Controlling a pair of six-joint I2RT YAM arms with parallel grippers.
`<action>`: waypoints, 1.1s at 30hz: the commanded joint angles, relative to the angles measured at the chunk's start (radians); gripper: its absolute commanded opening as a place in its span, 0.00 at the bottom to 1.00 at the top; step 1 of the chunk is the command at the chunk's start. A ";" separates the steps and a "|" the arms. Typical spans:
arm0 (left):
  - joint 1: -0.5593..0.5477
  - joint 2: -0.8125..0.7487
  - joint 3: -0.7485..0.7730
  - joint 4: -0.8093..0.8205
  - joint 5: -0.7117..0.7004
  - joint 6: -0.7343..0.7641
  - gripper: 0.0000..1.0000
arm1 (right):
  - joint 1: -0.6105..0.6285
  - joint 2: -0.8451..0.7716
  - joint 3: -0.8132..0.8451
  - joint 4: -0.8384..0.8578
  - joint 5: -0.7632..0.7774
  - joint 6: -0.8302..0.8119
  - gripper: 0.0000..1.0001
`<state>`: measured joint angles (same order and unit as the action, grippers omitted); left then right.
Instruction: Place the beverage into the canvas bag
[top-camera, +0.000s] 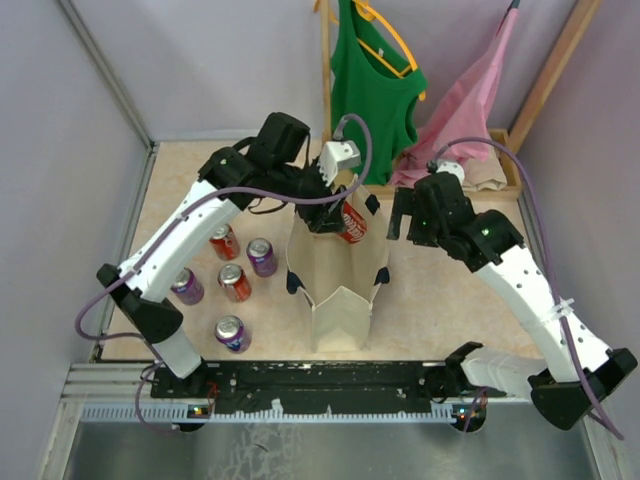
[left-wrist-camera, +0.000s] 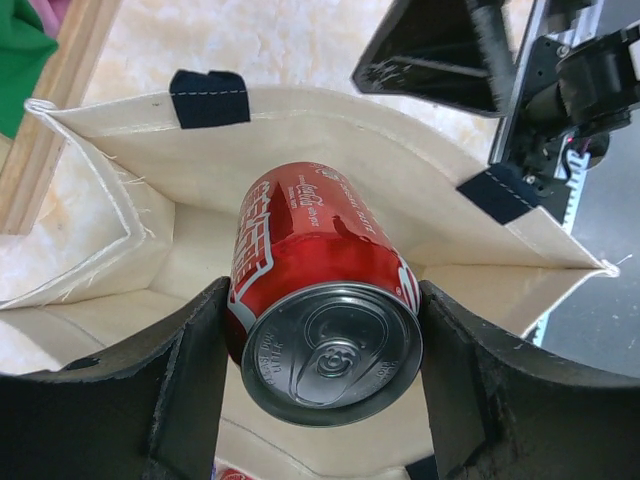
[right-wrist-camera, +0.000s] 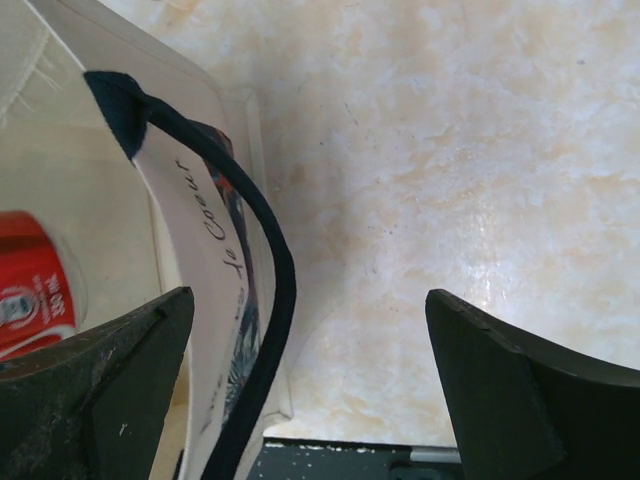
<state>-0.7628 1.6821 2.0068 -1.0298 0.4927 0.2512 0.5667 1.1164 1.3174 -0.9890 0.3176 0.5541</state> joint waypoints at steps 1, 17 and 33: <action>-0.025 0.033 -0.011 0.073 -0.010 0.050 0.00 | -0.025 -0.054 -0.013 -0.014 0.041 0.005 0.99; -0.059 0.212 -0.059 0.104 -0.219 0.090 0.00 | -0.134 0.080 0.211 -0.106 -0.019 -0.098 0.99; -0.071 0.320 -0.133 0.121 -0.318 0.105 0.00 | -0.188 0.172 0.275 -0.085 -0.081 -0.154 0.99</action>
<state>-0.8291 1.9579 1.8851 -0.9188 0.1989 0.3534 0.3901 1.2827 1.5539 -1.1080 0.2649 0.4355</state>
